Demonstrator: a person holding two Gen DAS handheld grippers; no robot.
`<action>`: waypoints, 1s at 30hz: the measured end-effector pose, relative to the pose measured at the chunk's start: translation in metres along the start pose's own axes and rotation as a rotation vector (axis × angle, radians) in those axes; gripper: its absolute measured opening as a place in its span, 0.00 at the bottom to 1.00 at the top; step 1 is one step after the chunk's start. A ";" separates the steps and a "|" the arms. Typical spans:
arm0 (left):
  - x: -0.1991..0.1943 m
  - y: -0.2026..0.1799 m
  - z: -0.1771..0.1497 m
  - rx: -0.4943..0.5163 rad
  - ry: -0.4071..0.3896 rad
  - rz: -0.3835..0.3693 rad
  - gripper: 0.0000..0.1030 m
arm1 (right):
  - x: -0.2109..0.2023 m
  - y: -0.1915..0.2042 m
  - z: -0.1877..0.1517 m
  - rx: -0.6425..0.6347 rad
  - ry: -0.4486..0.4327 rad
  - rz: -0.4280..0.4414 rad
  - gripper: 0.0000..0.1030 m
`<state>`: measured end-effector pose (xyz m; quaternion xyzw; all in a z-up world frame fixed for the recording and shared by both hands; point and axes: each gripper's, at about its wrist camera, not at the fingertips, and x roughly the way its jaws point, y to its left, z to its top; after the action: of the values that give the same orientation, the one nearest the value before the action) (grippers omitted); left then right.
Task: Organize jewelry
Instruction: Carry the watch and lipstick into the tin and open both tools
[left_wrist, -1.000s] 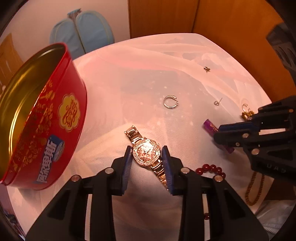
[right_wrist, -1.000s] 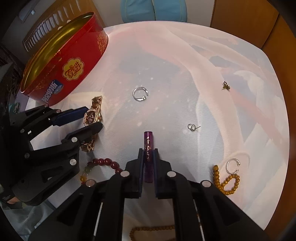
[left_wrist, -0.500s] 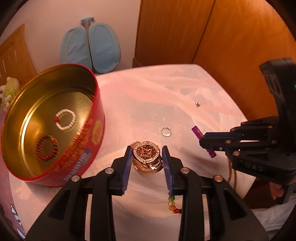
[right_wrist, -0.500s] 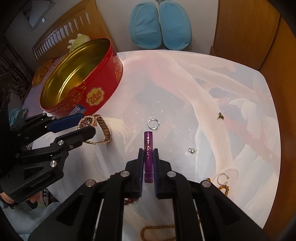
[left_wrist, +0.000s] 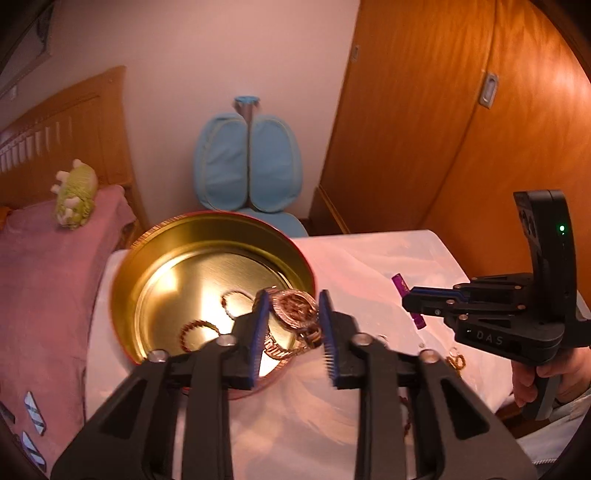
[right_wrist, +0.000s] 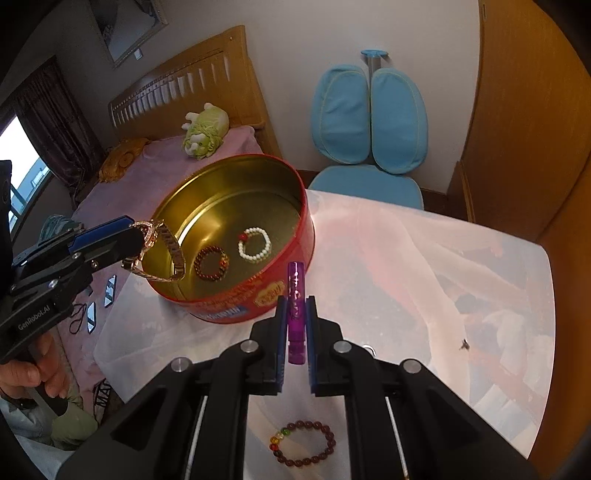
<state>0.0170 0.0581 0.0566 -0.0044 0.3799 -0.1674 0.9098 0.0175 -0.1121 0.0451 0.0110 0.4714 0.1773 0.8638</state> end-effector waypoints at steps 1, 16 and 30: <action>-0.003 0.007 0.003 -0.005 -0.004 0.011 0.09 | 0.001 0.004 0.005 -0.010 -0.005 0.006 0.10; 0.016 0.063 -0.010 -0.037 0.080 0.084 0.09 | 0.043 0.047 0.043 -0.108 0.032 0.089 0.10; 0.053 0.096 -0.019 -0.066 0.196 0.080 0.09 | 0.110 0.070 0.055 -0.116 0.167 0.104 0.10</action>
<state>0.0670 0.1346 -0.0066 -0.0027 0.4720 -0.1181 0.8736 0.0957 -0.0032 0.0001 -0.0291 0.5294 0.2492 0.8104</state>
